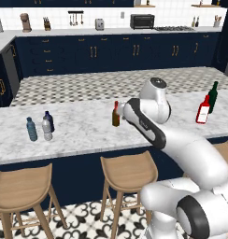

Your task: Move the plastic bottles in the middle to the plastics group, and the glass bottles in the middle to the glass group.

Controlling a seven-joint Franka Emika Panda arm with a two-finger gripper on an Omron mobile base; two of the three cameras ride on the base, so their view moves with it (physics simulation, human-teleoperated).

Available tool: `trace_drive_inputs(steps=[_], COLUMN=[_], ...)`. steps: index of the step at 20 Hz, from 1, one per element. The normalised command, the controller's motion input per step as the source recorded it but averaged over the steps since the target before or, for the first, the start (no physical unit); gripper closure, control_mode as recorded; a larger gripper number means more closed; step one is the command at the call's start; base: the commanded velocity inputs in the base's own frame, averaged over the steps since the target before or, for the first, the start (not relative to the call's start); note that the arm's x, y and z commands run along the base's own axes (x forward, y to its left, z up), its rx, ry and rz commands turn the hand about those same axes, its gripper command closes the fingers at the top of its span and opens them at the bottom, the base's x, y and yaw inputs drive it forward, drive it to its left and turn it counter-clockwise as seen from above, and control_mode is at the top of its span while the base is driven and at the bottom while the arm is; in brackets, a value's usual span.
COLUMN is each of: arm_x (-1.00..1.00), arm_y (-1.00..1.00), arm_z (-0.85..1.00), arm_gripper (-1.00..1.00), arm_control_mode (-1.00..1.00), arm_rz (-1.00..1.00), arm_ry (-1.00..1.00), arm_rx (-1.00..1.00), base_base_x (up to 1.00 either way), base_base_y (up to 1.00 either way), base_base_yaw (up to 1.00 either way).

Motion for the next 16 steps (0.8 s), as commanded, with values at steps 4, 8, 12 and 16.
trace_drive_inputs(steps=[4,8,12,16], arm_x=[0.41,0.55,0.43,0.35], arm_y=[-0.23,-0.02,0.0,0.0], arm_z=[0.0,0.0,0.0,0.0], arm_gripper=[-1.0,-1.0,-1.0,-1.0], arm_control_mode=[-1.0,-1.0,-1.0,-1.0], arm_rz=[-0.02,0.0,0.0,0.0], arm_ry=[-0.09,0.0,0.0,0.0], arm_rx=[0.0,0.0,0.0,0.0], base_base_x=[0.0,0.0,0.0,0.0], base_base_y=[0.0,0.0,0.0,0.0], base_base_yaw=[0.0,0.0,0.0,0.0])
